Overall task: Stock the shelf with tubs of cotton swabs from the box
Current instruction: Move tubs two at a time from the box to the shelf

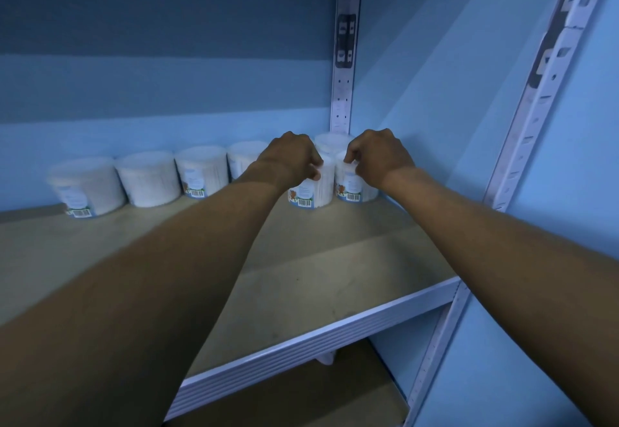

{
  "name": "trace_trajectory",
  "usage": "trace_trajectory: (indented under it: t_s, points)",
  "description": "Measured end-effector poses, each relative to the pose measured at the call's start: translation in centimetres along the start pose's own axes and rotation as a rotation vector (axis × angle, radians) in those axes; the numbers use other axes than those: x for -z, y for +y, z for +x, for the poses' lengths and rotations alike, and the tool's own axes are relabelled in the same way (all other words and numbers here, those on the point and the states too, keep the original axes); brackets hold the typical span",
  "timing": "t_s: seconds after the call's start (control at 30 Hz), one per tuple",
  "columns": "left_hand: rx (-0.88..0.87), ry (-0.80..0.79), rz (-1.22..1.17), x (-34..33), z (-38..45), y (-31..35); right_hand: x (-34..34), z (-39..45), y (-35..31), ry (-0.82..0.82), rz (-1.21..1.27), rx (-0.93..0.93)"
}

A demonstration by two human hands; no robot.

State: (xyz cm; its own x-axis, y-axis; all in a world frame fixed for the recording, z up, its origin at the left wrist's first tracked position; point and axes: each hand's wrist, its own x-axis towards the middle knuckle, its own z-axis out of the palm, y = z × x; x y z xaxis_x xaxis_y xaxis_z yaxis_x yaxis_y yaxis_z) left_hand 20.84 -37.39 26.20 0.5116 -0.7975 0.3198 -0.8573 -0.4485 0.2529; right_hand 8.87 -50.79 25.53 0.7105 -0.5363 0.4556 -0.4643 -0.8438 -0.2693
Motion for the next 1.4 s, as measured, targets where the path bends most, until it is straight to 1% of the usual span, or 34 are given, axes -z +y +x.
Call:
trace_trajectory:
  t_s: [0.23,0.53,0.6,0.73,0.8,0.93,1.03,1.27,1.4]
  points:
    - [0.016,0.022,-0.011,-0.6,0.8,-0.4,-0.5,0.5,0.5,0.031,0.007,0.014]
    - [0.026,0.026,-0.006,-1.0,1.2,-0.6,-0.9,1.0,0.5,0.008,-0.019,0.027]
    - [0.007,0.010,0.009,-0.9,1.1,-0.7,-0.8,1.1,0.9,-0.014,-0.004,0.022]
    - [-0.037,-0.089,-0.001,-0.4,0.3,-0.8,0.1,0.8,1.0,-0.114,0.039,0.017]
    - [-0.051,-0.103,-0.012,0.1,-0.5,-0.9,0.8,0.2,0.8,-0.166,0.052,0.042]
    - [-0.075,-0.097,-0.017,1.1,-2.5,-1.1,2.1,-1.1,0.1,-0.197,0.030,0.053]
    - [-0.078,-0.124,-0.015,2.4,-4.1,-1.0,3.3,-2.5,-0.6,-0.237,0.036,0.054]
    - [-0.069,-0.152,-0.003,6.4,-10.0,0.3,6.2,-8.0,-3.0,-0.240,0.078,0.158]
    - [-0.139,-0.093,0.059,8.4,-13.9,0.3,7.3,-11.2,-4.3,-0.222,0.072,0.207]
